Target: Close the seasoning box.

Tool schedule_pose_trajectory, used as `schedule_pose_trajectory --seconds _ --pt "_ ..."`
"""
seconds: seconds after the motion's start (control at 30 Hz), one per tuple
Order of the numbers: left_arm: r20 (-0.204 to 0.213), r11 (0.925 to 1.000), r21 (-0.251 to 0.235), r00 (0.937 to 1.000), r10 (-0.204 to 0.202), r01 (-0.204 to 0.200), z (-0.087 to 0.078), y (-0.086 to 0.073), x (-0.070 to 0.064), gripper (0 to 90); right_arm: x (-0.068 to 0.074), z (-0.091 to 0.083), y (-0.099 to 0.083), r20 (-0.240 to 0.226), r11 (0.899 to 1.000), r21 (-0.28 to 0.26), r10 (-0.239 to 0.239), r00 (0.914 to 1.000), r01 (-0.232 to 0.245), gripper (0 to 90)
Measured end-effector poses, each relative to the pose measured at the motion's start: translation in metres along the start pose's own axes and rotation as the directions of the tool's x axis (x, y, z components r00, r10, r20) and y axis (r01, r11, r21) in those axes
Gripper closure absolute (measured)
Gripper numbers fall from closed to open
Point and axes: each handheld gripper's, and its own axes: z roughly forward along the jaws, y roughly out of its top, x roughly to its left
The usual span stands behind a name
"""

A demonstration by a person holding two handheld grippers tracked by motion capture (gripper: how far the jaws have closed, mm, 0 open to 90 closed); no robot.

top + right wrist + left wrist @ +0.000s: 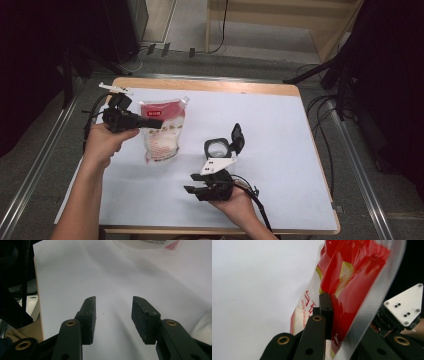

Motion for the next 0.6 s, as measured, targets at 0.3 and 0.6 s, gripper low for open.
schedule_pose_trajectory --seconds 0.3,0.6 --pt "0.007 0.9995 0.02 0.9997 -0.024 0.024 0.002 -0.006 -0.011 90.0 -0.003 0.008 -0.001 0.013 1.0 -0.002 -0.012 0.9998 0.012 55.6" --pt "0.022 0.9994 0.035 0.9998 0.005 -0.006 0.002 -0.007 -0.032 90.0 -0.003 0.017 -0.001 0.037 1.0 0.0 -0.007 0.9993 0.007 57.3"
